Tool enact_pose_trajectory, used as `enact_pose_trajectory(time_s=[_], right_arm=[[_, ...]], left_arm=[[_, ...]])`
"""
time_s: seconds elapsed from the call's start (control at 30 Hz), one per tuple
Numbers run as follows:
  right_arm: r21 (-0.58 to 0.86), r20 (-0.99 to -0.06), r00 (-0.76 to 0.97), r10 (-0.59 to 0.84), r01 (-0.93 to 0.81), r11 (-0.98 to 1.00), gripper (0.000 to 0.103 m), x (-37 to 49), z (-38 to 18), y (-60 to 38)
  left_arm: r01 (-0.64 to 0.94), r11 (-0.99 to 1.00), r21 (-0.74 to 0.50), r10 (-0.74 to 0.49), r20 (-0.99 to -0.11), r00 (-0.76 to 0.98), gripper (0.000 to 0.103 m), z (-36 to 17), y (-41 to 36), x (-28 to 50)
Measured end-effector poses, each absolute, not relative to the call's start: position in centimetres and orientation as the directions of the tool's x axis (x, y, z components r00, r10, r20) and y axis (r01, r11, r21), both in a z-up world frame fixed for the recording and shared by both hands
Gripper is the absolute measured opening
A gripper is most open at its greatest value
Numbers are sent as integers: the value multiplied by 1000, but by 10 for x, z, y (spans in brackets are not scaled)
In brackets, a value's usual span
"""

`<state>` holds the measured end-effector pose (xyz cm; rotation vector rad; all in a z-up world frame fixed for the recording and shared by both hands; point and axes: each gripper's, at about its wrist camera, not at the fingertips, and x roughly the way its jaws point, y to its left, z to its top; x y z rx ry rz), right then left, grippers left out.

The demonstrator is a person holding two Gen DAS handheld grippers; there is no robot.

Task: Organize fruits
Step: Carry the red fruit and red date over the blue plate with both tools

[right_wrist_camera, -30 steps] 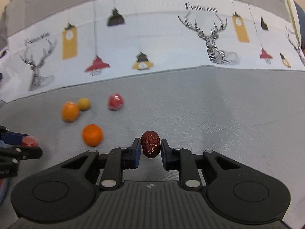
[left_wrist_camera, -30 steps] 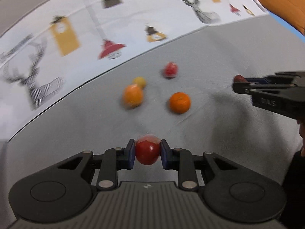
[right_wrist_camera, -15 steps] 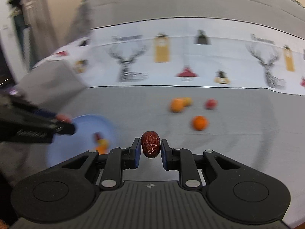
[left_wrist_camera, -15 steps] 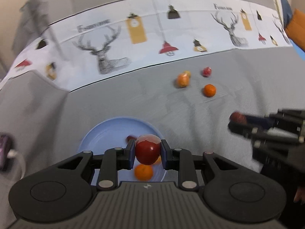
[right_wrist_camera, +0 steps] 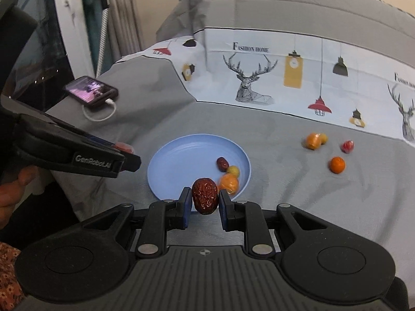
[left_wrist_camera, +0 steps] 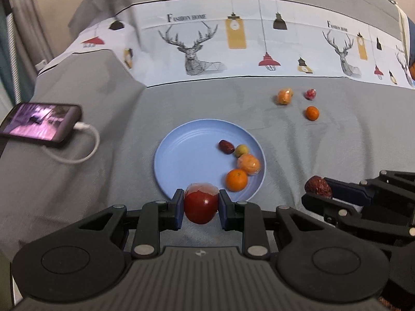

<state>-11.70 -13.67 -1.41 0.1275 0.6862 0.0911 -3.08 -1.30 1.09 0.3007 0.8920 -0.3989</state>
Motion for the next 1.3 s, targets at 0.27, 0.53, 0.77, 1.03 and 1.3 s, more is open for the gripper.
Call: enact_pose_trajectory(time_s=[0.27, 0.53, 0.77, 1.03, 1.3], right_arm=[[112, -646, 754, 123, -66, 992, 23, -119, -12, -118], [92, -647, 754, 113, -70, 993, 23, -121, -11, -113], [87, -647, 754, 113, -74, 993, 23, -121, -11, -111], [88, -651, 750, 117, -79, 993, 23, -120, -13, -112], [90, -659, 742, 122, -83, 992, 23, -118, -14, -112]], left_arm=[[420, 906, 59, -212, -794, 569, 30, 11, 11, -40], [392, 918, 54, -198, -795, 574, 30, 13, 16, -40], [387, 920, 53, -195, -797, 572, 30, 12, 16, -40], [390, 919, 56, -192, -801, 567, 30, 10, 16, -39], [390, 919, 52, -192, -806, 560, 30, 7, 15, -37]])
